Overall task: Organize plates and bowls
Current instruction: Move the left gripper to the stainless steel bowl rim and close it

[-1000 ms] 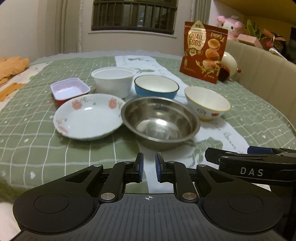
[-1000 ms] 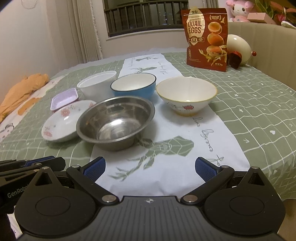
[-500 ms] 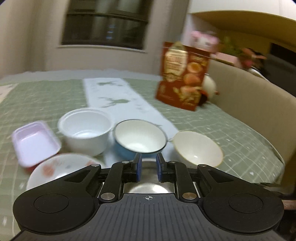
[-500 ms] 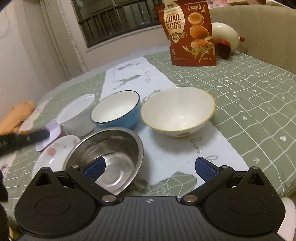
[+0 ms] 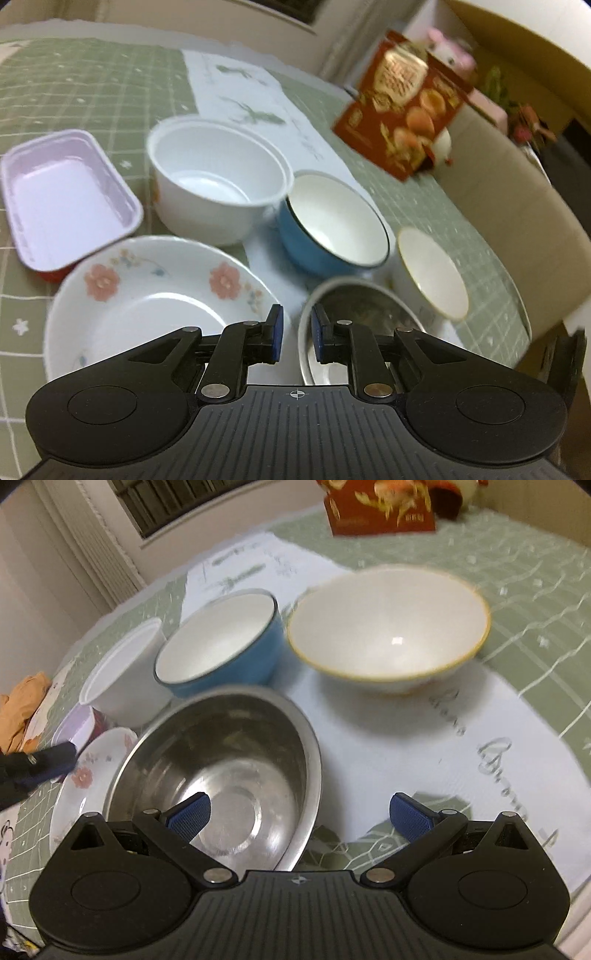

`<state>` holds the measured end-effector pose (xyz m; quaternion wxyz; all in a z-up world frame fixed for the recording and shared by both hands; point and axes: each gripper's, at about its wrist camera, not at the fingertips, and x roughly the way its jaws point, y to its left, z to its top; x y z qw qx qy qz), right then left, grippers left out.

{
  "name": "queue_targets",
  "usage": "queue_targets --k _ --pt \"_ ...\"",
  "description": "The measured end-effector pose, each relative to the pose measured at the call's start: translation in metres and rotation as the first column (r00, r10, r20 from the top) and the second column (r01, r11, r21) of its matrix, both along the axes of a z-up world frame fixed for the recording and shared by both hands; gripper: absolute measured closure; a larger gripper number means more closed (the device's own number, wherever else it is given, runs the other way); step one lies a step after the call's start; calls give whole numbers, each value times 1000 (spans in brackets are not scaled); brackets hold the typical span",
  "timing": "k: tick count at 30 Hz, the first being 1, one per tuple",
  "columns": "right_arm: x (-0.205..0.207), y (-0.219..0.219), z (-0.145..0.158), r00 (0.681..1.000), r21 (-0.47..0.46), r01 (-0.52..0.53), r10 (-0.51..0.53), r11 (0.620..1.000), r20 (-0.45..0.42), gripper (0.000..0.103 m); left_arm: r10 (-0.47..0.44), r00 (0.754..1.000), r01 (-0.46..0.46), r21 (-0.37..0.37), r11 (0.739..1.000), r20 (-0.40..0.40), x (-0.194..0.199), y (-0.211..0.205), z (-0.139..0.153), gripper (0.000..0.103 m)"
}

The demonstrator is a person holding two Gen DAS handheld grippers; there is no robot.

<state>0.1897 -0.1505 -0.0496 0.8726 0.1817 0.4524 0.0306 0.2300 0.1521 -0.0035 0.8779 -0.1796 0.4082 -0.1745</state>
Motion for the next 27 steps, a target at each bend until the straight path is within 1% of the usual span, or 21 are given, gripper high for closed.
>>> queue_targets --k 3,4,5,7,9,12,13,15,16,17,19,20,22,24,25,26,27 --pt "-1 -2 -4 1000 1 -3 3 1000 -7 0 -65 998 65 -32 997 -17 6 -9 -8 85" --pt "-1 -2 -5 1000 5 -6 6 1000 -11 0 -75 997 75 -32 997 -22 6 -12 -10 85" --pt "1 -4 -5 1000 10 -9 9 1000 -17 0 -76 997 75 -27 997 -31 8 -15 -12 86" --pt "3 -7 -8 999 25 -17 18 1000 -28 0 -64 998 63 -29 998 -22 8 -14 -15 87" --pt "5 -10 -9 999 35 -33 34 999 -35 0 -48 999 48 -1 999 -5 5 -15 -15 86" --pt "6 -12 -10 999 53 -33 35 998 -36 0 -10 1000 10 87 996 4 5 -17 -16 85" --pt "5 -12 -10 999 55 -30 32 998 -31 0 -9 1000 9 84 996 2 5 -17 -18 85" --pt "4 -7 -10 999 23 -48 49 999 -22 0 -37 999 37 26 999 -23 8 -17 -21 85" --pt "3 -1 -10 997 -18 -72 72 997 -18 0 -49 998 49 3 999 -34 9 -18 -23 82" --pt "2 4 -10 996 -53 -88 88 995 -11 0 -56 998 56 0 998 -38 9 -20 -24 78" --pt "0 14 -8 995 -111 -100 101 989 2 0 -61 997 62 26 998 -43 10 -27 -26 75" --pt "-2 16 -6 995 -117 -99 102 988 23 0 -57 998 59 40 997 -40 10 -30 -26 74" --pt "-7 14 0 993 -87 -88 95 992 74 2 -53 998 55 77 996 -27 9 -37 -23 74" --pt "-5 13 2 994 -76 -77 83 994 76 11 -46 999 47 84 995 -23 9 -40 -21 74" --pt "-3 13 4 995 -78 -73 79 994 67 20 -41 999 43 79 996 -23 9 -41 -21 74" --pt "-1 15 4 995 -80 -71 77 994 66 24 -35 999 37 71 997 -26 10 -42 -21 75" --pt "1 15 5 995 -86 -69 74 994 62 32 -25 999 27 56 998 -35 10 -43 -23 77"
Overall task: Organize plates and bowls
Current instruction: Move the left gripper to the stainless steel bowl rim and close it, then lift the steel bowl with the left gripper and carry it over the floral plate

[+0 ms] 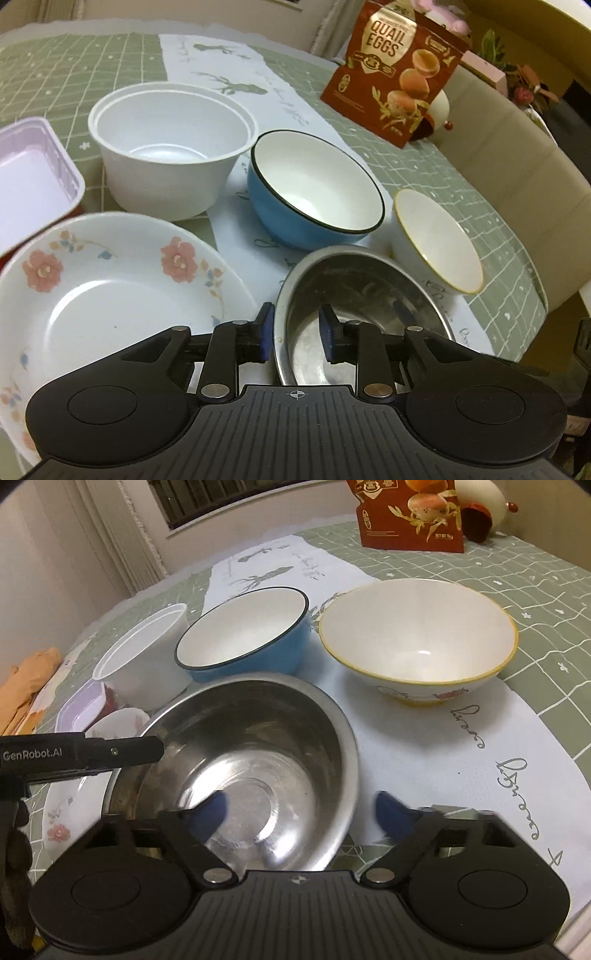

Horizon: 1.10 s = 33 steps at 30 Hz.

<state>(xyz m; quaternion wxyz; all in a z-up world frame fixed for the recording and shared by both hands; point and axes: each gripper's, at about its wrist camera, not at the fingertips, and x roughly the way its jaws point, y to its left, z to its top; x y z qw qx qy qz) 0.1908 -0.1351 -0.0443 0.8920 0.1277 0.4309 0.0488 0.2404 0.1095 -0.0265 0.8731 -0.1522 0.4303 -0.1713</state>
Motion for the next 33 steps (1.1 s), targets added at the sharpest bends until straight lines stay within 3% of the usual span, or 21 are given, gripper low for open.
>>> queue_targets --k 4,7,13,18,21,27,33 --pt "2 6 5 999 -31 46 -46 998 1 43 25 999 -26 -14 1000 -30 3 -2 -4 77" --pt "-8 10 20 998 -49 57 -55 997 34 45 26 999 -27 -35 999 -28 -5 2 5 77" --pt "-29 37 69 985 -108 32 -12 994 174 45 64 992 -58 -53 997 109 -36 25 49 77" --pt "-21 66 89 982 -84 -12 28 996 188 45 137 978 -123 -96 988 157 -45 63 66 77" --pt "-11 89 90 981 -85 -49 64 995 181 45 186 974 -169 -136 976 127 -45 90 62 77" --pt "-4 125 84 978 -124 -98 119 987 172 45 245 965 -231 -143 962 90 -47 119 56 77" --pt "0 141 71 981 -143 -120 140 982 134 45 239 969 -234 -73 970 68 -40 120 46 77"
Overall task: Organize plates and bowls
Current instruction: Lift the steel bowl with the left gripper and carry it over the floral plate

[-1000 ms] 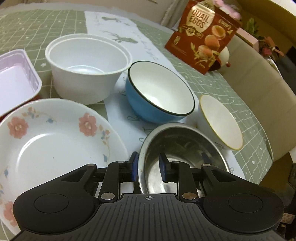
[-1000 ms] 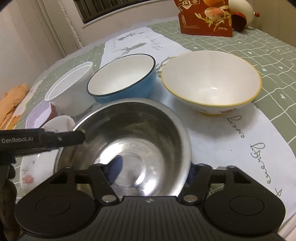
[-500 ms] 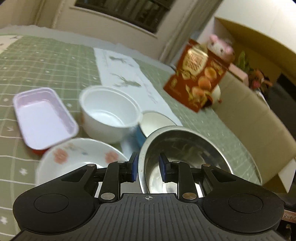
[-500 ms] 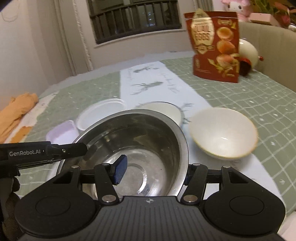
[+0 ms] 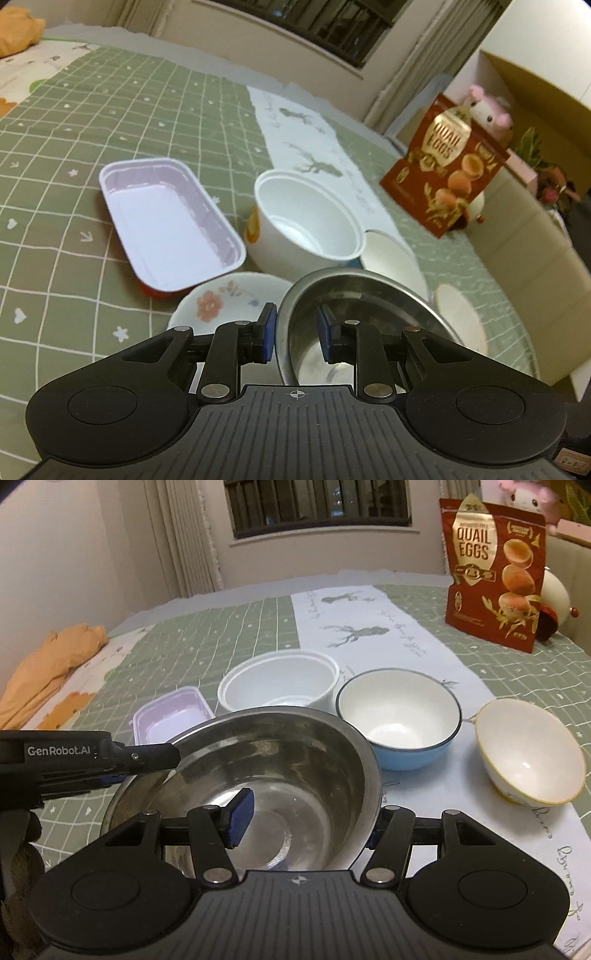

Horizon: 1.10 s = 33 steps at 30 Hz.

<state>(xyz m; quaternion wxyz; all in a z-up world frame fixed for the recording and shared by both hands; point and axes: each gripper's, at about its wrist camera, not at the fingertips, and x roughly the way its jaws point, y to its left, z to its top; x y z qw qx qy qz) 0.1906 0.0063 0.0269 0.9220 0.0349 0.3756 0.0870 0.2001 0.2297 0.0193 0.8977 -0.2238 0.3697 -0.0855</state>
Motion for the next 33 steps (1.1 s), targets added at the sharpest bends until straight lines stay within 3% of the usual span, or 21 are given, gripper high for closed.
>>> queue_targets --k 4,13,23,27,33 --pt "2 -2 -11 999 -11 21 -21 1000 -23 45 -23 999 25 49 998 -42 5 -10 -12 77" --pt "5 -5 -32 997 -4 17 -17 1000 -69 44 -32 996 39 79 996 -86 10 -14 -27 79" --pt "1 5 -32 1000 -63 -2 2 998 3 43 -32 994 37 44 998 -109 16 -3 -32 79" --pt "-1 0 -25 999 -44 14 -12 999 50 32 -18 996 21 35 999 -84 13 8 -26 78" --pt "-4 0 -23 996 -42 28 -24 999 87 30 18 998 -14 48 999 -66 9 23 -20 78"
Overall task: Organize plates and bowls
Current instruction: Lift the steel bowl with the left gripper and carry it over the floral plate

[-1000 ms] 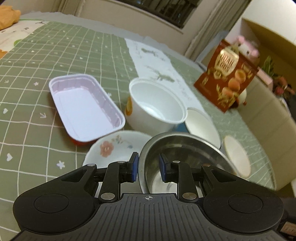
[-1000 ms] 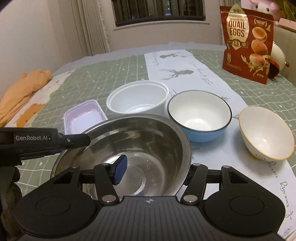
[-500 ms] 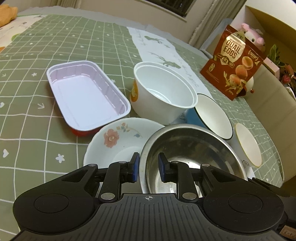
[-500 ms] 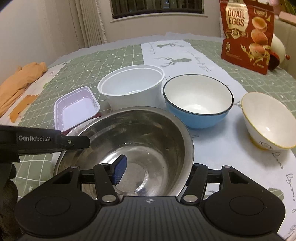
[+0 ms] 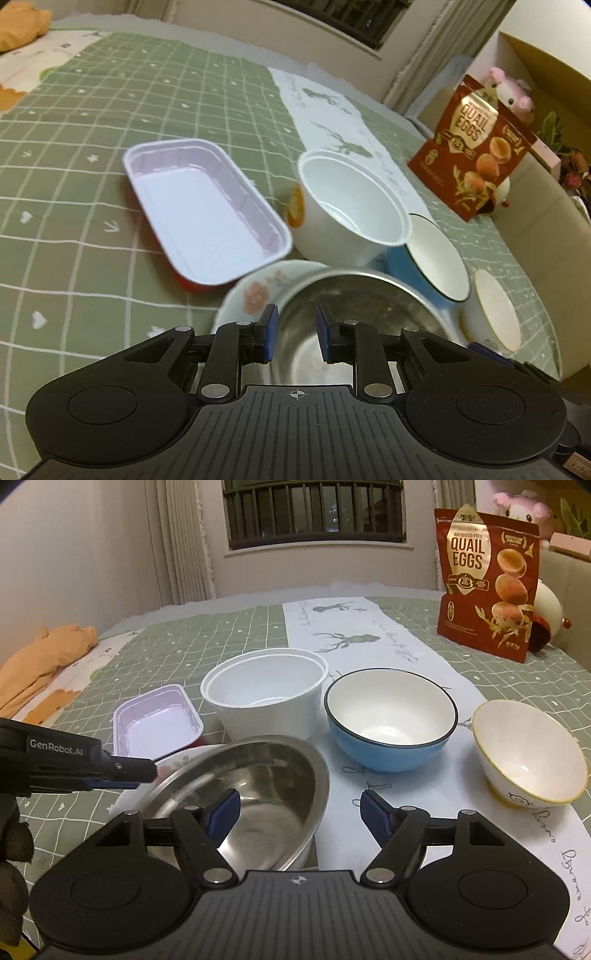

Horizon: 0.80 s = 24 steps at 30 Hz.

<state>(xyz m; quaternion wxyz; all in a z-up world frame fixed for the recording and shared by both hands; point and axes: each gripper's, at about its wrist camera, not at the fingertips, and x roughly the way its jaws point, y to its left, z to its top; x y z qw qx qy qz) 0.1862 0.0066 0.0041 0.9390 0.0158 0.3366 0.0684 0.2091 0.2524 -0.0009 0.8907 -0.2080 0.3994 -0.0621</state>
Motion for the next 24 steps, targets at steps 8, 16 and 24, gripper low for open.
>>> queue_targets --k 8,16,24 --pt "3 -2 -5 999 -18 13 -13 1000 -33 28 45 999 -45 -18 999 -14 0 14 -3 79" --pt "-2 -28 -9 998 -6 52 -52 999 -21 21 45 998 -37 -148 988 49 -15 39 10 79" --pt "8 -35 -20 996 30 78 -77 996 -53 21 2 1000 1 -154 988 15 -13 39 0 79"
